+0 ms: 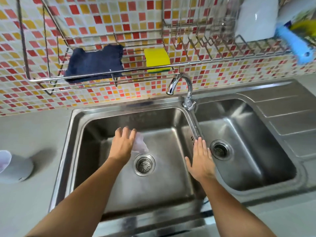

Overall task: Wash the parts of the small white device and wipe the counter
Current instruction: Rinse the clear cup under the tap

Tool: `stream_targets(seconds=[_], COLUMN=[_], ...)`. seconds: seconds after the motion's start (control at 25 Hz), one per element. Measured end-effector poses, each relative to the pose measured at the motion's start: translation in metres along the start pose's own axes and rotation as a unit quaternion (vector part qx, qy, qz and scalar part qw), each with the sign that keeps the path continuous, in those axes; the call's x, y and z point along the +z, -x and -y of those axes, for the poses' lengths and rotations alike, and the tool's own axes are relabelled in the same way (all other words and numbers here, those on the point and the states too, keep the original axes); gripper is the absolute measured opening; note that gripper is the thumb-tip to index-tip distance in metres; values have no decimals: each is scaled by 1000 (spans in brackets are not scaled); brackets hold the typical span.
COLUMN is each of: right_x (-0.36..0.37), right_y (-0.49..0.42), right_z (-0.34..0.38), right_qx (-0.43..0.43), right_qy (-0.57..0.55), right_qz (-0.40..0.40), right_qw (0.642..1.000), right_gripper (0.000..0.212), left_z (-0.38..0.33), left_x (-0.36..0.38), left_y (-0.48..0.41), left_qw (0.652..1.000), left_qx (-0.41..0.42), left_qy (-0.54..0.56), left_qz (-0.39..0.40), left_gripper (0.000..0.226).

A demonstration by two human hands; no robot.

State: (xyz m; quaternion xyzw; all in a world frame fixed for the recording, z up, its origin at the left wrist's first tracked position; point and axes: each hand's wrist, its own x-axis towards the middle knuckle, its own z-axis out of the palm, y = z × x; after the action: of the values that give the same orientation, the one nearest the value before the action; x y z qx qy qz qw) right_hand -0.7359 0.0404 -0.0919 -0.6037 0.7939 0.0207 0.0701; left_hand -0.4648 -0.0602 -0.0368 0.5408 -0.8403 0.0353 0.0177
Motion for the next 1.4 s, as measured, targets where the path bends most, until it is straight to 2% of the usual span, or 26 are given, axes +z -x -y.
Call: stream_targets(seconds=[0.16, 0.28, 0.36, 0.44, 0.48, 0.52, 0.6, 0.76, 0.88, 1.0, 1.08, 1.2, 1.28, 1.4], right_x=[3, 6, 6, 3, 0, -5, -21, -73, -101, -97, -84, -57, -37, -10], right_y=[0, -1, -2, 0, 2, 1, -13, -84, -120, -128, -124, -101, -76, -42], right_z=[1, 0, -1, 0, 1, 1, 0, -6, 3, 15, 14, 1, -7, -18], right_qx=[-3, 0, -2, -8, -2, 14, 39, 44, -4, -150, -195, -131, -80, -59], right_qy=[-1, -5, -4, -32, -65, -111, -216, -299, -253, -154, -116, -130, -134, -94], right_qz=[-11, -18, -17, -13, -12, -16, -33, -31, 29, 79, 63, -16, -22, -4], right_qw=[1000, 1000, 1000, 999, 998, 994, 975, 953, 967, 973, 972, 983, 988, 994], right_gripper=[77, 77, 77, 75, 73, 69, 63, 85, 98, 98, 94, 79, 72, 86], left_z=[2, -3, -5, -7, -9, -13, -22, -34, -38, -43, -47, -54, -61, -76], left_x=[-11, -24, -27, -26, -23, -22, -20, -20, -18, -15, -16, -14, -12, -11], left_y=[-16, -23, -27, -27, -24, -20, -16, -20, -27, -30, -32, -38, -42, -47], left_qw=[991, 973, 973, 992, 999, 991, 933, 849, 809, 791, 781, 769, 779, 812], left_qx=[60, 120, 126, 83, 41, -14, -127, -196, -213, -218, -222, -213, -197, -185], left_qy=[-123, -194, -194, -89, 16, 135, 336, 491, 546, 571, 583, 601, 594, 552], left_qz=[3, -2, -20, -27, -27, -15, 13, 20, 38, 34, 34, 40, 39, 26], left_gripper=[96, 85, 78, 77, 79, 79, 73, 66, 72, 82, 85, 87, 87, 81])
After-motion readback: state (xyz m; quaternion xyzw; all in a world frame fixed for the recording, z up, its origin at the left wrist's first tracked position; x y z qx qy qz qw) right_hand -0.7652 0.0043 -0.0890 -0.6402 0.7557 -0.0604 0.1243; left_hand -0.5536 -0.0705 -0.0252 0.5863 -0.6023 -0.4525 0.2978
